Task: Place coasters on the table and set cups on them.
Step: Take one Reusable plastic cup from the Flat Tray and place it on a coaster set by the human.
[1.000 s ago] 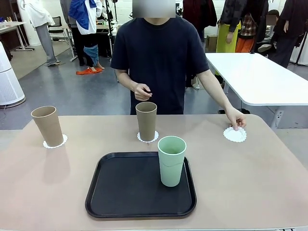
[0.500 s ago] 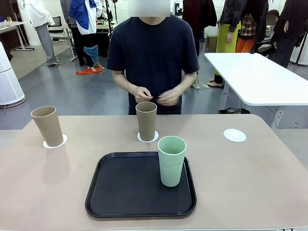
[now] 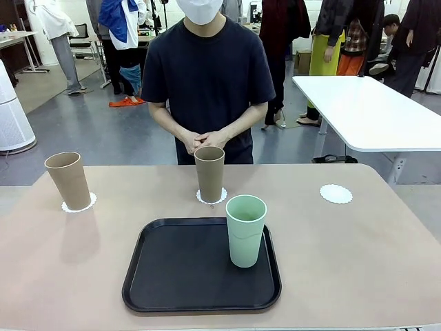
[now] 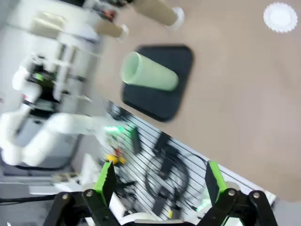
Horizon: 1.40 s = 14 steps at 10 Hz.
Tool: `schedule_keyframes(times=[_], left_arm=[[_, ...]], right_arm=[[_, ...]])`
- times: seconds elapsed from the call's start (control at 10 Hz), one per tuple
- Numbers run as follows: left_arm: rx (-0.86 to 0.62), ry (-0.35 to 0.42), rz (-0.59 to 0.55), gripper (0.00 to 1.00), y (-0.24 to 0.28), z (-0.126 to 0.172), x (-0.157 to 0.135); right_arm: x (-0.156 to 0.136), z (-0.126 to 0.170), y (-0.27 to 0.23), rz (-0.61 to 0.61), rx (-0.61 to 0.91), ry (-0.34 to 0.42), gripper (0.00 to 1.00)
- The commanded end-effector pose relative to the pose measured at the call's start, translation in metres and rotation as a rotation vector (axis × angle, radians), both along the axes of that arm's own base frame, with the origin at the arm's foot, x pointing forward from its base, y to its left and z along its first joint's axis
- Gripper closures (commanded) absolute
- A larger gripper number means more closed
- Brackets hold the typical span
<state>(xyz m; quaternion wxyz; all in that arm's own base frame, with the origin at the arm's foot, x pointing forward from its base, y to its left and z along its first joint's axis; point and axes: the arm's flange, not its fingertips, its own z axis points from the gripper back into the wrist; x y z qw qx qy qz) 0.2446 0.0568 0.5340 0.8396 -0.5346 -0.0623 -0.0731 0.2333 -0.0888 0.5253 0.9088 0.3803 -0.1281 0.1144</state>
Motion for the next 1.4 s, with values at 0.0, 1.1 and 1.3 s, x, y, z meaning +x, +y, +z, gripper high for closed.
schedule_keyframes(times=[0.0,1.1,1.3], left_arm=[[-0.006,0.007,0.018,0.0,-0.002,0.002,0.0],[-0.006,0.007,0.018,0.0,-0.002,0.002,0.0],[-0.006,0.007,0.018,0.0,-0.002,0.002,0.0]], right_arm=[[0.045,0.011,0.066,0.246,-0.699,-0.023,0.0],[0.093,-0.007,0.128,0.764,0.129,-0.406,0.0],[0.124,-0.029,0.098,0.766,0.565,-0.525,0.0]])
